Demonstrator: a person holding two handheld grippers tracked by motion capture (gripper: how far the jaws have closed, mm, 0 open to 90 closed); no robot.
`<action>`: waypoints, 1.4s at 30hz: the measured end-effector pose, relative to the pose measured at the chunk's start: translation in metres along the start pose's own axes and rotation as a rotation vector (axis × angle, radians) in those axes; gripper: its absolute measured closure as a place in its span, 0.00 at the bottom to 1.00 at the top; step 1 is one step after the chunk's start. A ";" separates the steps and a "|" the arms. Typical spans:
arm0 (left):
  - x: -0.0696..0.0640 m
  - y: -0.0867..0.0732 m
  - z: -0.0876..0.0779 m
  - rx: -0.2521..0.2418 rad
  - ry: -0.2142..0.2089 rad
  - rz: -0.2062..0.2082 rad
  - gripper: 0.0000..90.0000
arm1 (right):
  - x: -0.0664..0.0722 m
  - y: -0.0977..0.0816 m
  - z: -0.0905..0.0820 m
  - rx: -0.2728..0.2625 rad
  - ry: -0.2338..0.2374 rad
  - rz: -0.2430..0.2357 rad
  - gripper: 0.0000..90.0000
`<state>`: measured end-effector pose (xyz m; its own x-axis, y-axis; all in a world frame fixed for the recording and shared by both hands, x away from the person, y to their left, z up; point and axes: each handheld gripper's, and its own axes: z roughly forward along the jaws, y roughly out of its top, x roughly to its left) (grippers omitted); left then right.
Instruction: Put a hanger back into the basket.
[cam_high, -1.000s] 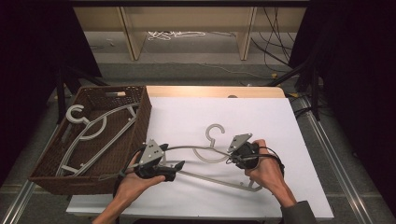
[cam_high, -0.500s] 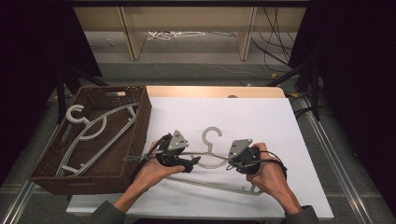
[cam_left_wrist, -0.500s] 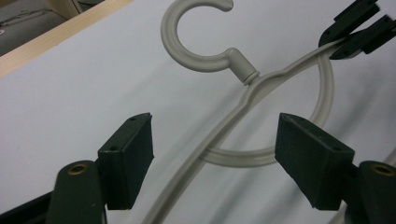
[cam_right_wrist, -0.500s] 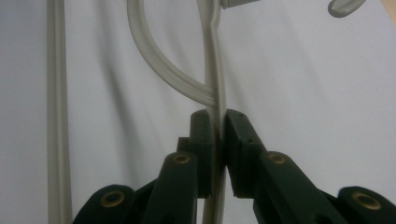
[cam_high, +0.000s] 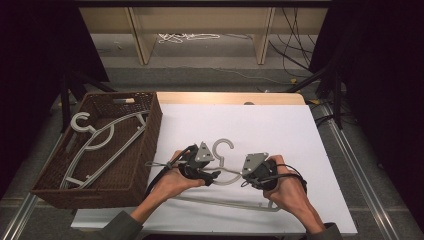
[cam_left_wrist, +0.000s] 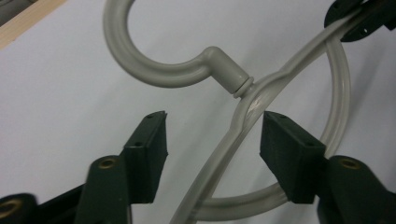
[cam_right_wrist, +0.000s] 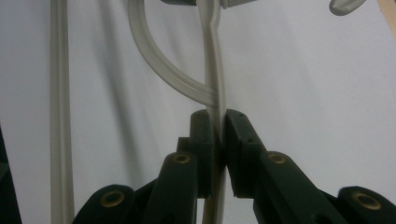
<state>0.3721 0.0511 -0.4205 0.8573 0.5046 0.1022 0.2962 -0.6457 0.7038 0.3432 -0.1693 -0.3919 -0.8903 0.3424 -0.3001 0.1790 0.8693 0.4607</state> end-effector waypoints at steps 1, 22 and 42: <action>0.000 0.000 0.001 0.004 -0.005 0.015 0.55 | -0.001 0.000 0.000 0.008 0.002 -0.013 0.91; -0.018 0.005 -0.016 0.020 -0.075 0.221 0.91 | -0.008 -0.005 -0.010 -0.044 -0.044 -0.052 0.83; 0.022 -0.001 -0.039 -0.047 0.002 -0.005 0.91 | -0.017 -0.017 -0.028 -0.391 -0.154 0.380 0.28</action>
<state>0.3744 0.0857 -0.3914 0.8550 0.5090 0.1000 0.2805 -0.6159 0.7362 0.3431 -0.1999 -0.3715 -0.7174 0.6786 -0.1576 0.2803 0.4882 0.8265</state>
